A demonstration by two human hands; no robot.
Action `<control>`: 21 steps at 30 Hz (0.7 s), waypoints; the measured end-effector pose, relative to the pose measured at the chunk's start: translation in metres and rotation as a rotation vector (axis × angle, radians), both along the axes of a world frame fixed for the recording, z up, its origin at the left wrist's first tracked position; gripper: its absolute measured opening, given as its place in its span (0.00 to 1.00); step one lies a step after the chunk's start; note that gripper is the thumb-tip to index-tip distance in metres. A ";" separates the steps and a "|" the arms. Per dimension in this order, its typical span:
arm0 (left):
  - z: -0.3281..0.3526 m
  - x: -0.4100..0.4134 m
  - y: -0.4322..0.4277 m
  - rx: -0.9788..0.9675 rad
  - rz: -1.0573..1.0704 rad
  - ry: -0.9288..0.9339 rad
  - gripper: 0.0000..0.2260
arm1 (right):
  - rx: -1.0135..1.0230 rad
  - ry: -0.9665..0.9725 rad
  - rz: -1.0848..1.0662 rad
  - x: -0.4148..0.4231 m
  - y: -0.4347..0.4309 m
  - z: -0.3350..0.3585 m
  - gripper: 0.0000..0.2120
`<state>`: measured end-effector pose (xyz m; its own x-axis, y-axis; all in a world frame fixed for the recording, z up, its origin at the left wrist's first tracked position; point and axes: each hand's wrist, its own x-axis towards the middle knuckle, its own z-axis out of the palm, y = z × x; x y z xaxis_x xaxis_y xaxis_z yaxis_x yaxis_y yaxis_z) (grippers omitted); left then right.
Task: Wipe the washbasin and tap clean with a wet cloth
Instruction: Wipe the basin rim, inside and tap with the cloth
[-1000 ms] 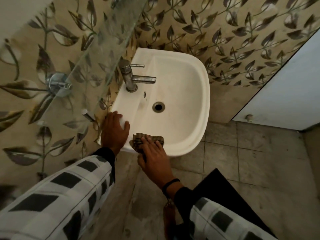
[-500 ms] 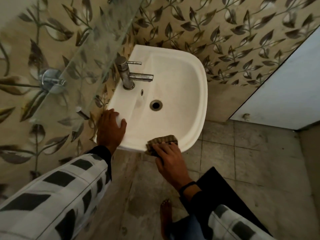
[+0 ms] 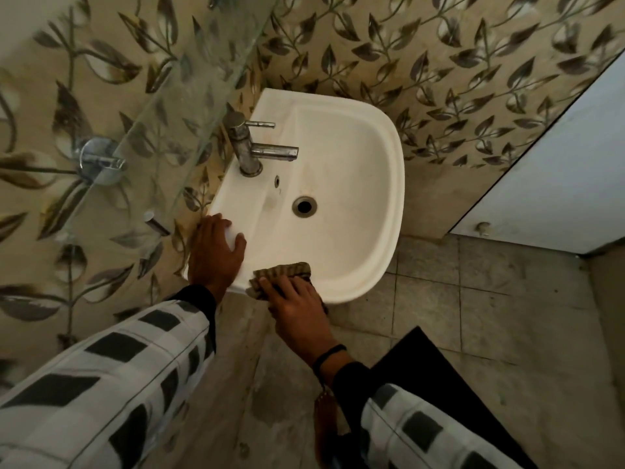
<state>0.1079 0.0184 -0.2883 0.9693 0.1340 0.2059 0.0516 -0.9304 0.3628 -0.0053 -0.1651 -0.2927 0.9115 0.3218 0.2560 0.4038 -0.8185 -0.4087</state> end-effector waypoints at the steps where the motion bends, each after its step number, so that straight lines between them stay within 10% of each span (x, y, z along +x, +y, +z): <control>1: 0.000 0.000 0.000 -0.003 0.000 -0.002 0.18 | -0.012 -0.012 0.012 -0.003 -0.013 -0.003 0.28; 21: 0.002 0.000 -0.002 -0.024 0.009 -0.006 0.17 | 0.020 -0.038 -0.334 -0.011 -0.118 -0.011 0.12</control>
